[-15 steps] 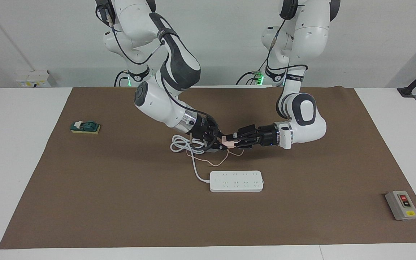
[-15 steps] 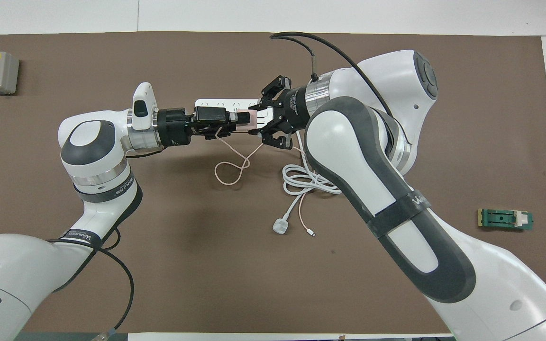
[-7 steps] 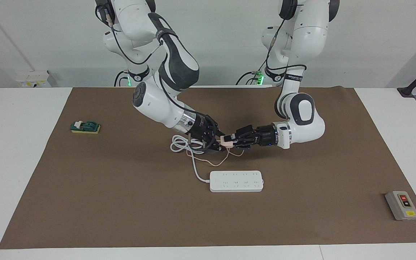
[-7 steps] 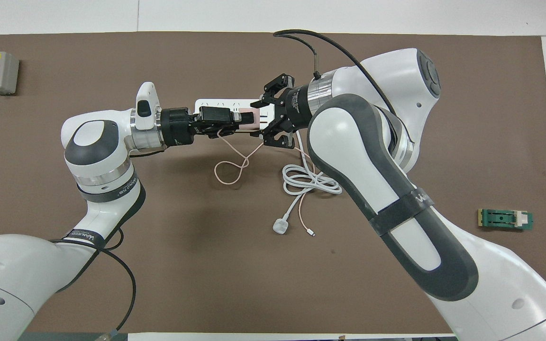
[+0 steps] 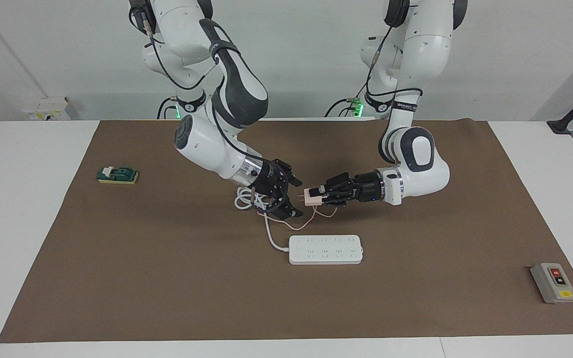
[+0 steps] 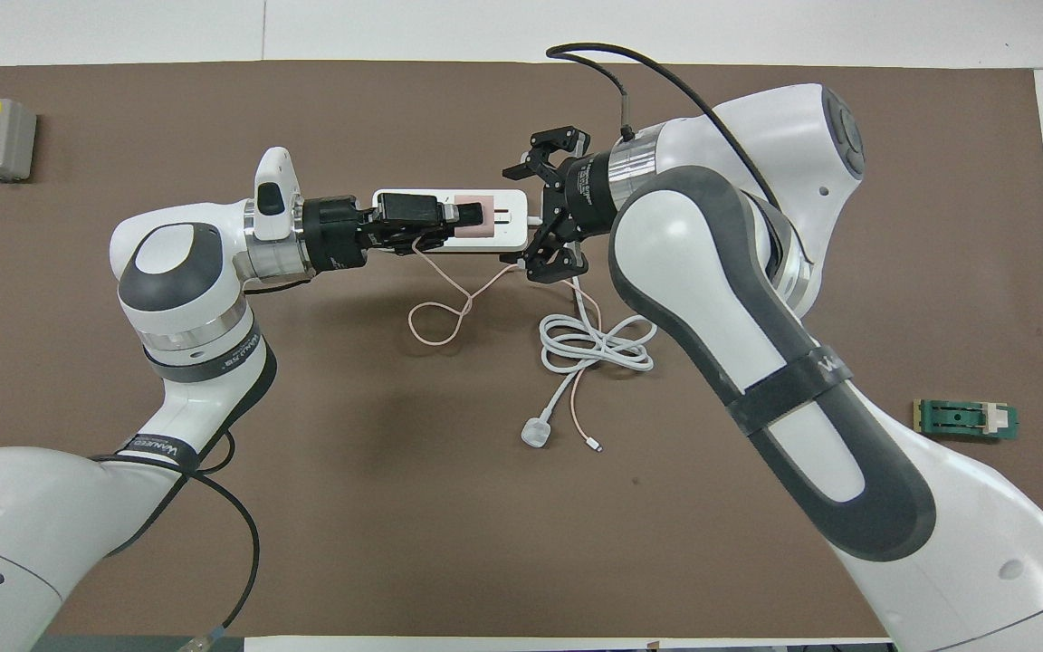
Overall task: Plug charger into power strip
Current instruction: 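Open the right gripper and withdraw it while the left gripper holds the charger, then move the charger with the left gripper toward the power strip's end socket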
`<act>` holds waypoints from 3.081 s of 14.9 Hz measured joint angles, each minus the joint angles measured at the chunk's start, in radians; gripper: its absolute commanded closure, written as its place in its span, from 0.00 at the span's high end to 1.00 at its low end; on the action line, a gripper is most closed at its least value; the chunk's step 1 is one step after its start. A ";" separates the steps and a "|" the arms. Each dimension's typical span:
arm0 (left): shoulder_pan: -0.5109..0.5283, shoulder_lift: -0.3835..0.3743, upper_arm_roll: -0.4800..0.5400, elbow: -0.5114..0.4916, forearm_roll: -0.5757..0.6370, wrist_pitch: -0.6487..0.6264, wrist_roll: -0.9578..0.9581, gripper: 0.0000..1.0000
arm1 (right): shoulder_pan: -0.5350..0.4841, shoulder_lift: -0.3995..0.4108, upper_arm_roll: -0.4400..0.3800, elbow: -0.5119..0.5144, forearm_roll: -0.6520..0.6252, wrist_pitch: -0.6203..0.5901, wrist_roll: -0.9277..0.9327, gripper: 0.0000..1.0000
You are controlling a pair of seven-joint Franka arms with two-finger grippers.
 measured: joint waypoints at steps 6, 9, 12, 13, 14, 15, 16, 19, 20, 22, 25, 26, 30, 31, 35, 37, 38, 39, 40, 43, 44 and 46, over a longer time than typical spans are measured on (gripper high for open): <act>0.002 0.000 0.010 0.013 0.024 0.081 -0.020 0.00 | -0.119 -0.023 -0.012 0.049 -0.059 -0.075 0.000 1.00; 0.002 -0.009 0.010 0.054 0.190 0.212 -0.138 0.00 | -0.153 -0.061 -0.014 0.053 -0.160 -0.090 -0.014 1.00; 0.003 -0.060 0.011 0.082 0.440 0.275 -0.325 0.00 | -0.195 -0.095 -0.017 0.055 -0.232 -0.161 -0.146 1.00; 0.003 -0.082 0.013 0.083 0.522 0.282 -0.386 0.00 | -0.212 -0.104 -0.018 0.055 -0.254 -0.191 -0.208 1.00; 0.003 -0.101 0.016 0.083 0.604 0.285 -0.444 0.00 | -0.230 -0.112 -0.019 0.055 -0.278 -0.216 -0.274 1.00; 0.003 -0.118 0.022 0.085 0.684 0.285 -0.501 0.00 | -0.246 -0.119 -0.019 0.055 -0.306 -0.242 -0.342 1.00; 0.003 -0.130 0.028 0.090 0.760 0.284 -0.559 0.00 | -0.260 -0.125 -0.019 0.055 -0.336 -0.266 -0.415 1.00; 0.002 -0.154 0.027 0.118 0.969 0.262 -0.696 0.00 | -0.284 -0.138 -0.020 0.056 -0.432 -0.319 -0.668 1.00; 0.002 -0.157 0.027 0.127 1.004 0.243 -0.711 0.00 | -0.288 -0.142 -0.020 0.056 -0.465 -0.333 -0.755 1.00; 0.002 -0.159 0.029 0.136 1.048 0.210 -0.720 0.00 | -0.299 -0.152 -0.020 0.056 -0.531 -0.365 -0.936 1.00; 0.002 -0.159 0.030 0.154 1.139 0.204 -0.736 0.00 | -0.325 -0.172 -0.021 0.056 -0.633 -0.405 -1.183 1.00; 0.002 -0.160 0.030 0.160 1.163 0.204 -0.753 0.00 | -0.330 -0.180 -0.021 0.056 -0.666 -0.418 -1.247 1.00; 0.002 -0.170 0.034 0.171 1.213 0.205 -0.866 0.00 | -0.333 -0.233 -0.020 0.056 -0.793 -0.505 -1.420 1.00; 0.002 -0.173 0.034 0.175 1.252 0.205 -0.928 0.00 | -0.336 -0.250 -0.021 0.056 -0.802 -0.528 -1.455 1.00; 0.000 -0.176 0.029 0.217 1.388 0.140 -1.213 0.00 | -0.375 -0.326 -0.022 0.044 -0.831 -0.603 -1.592 1.00; -0.001 -0.176 0.025 0.229 1.400 0.118 -1.325 0.00 | -0.384 -0.369 -0.022 0.023 -0.846 -0.634 -1.614 1.00; -0.001 -0.176 0.025 0.231 1.402 0.113 -1.355 0.00 | -0.384 -0.393 -0.022 0.003 -0.848 -0.646 -1.615 1.00; -0.001 -0.176 0.024 0.231 1.402 0.107 -1.368 0.00 | -0.385 -0.416 -0.022 -0.020 -0.849 -0.652 -1.615 1.00; -0.001 -0.176 0.024 0.231 1.402 0.100 -1.375 0.00 | -0.386 -0.438 -0.022 -0.045 -0.849 -0.654 -1.615 1.00; 0.001 -0.177 0.032 0.236 1.422 0.053 -1.386 0.00 | -0.387 -0.482 -0.021 -0.102 -0.884 -0.653 -1.615 1.00; 0.002 -0.177 0.036 0.237 1.452 0.045 -1.389 0.00 | -0.387 -0.486 -0.020 -0.107 -0.901 -0.650 -1.615 1.00; 0.002 -0.179 0.038 0.237 1.524 0.035 -1.451 0.00 | -0.387 -0.486 -0.017 -0.109 -0.913 -0.634 -1.615 1.00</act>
